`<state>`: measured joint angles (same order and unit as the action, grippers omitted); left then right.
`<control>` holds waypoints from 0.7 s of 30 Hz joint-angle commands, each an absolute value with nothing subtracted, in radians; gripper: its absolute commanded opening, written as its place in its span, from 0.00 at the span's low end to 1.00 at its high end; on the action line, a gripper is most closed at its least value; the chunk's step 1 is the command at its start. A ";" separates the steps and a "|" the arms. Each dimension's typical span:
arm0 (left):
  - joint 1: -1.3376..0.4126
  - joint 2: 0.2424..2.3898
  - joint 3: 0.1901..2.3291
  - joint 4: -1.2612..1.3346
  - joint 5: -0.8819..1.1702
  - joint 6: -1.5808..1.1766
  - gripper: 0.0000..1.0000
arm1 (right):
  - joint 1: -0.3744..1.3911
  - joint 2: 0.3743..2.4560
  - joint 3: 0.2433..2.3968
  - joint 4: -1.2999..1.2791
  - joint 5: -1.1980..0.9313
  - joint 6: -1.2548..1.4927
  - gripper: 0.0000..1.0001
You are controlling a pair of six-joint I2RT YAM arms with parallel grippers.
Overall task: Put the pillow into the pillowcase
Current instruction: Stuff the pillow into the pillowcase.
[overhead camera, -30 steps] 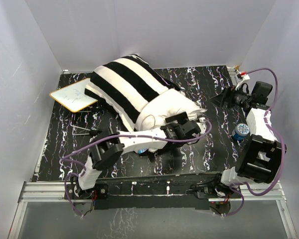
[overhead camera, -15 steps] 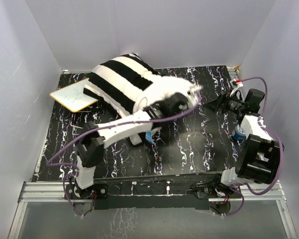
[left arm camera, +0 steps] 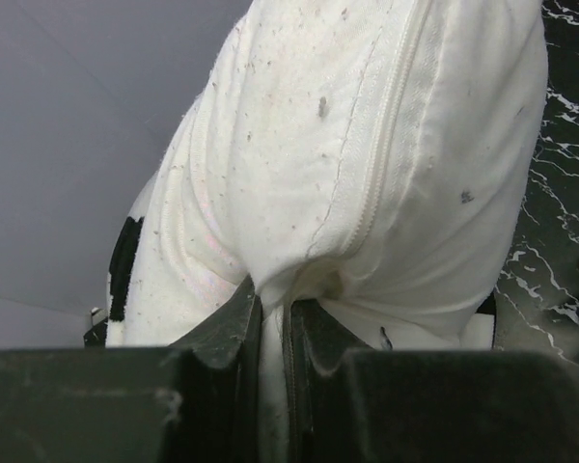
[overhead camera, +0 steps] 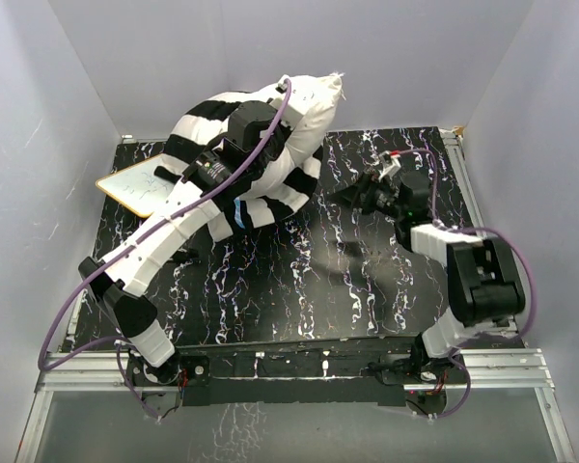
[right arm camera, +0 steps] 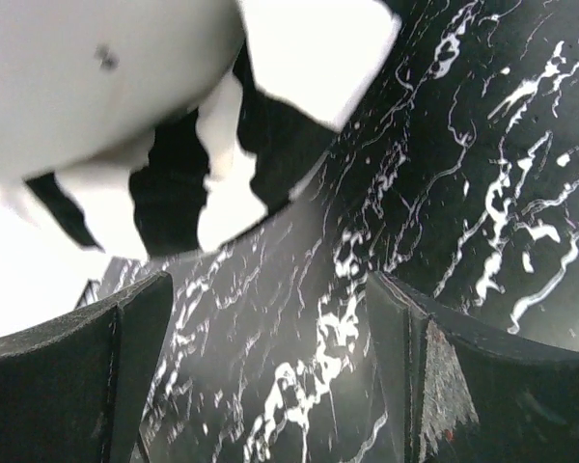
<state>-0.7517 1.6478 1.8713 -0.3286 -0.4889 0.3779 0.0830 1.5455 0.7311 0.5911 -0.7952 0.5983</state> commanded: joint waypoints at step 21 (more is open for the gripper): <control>-0.647 1.591 1.763 -0.268 -0.265 0.228 0.00 | 0.238 2.209 1.130 1.825 -0.901 1.602 0.08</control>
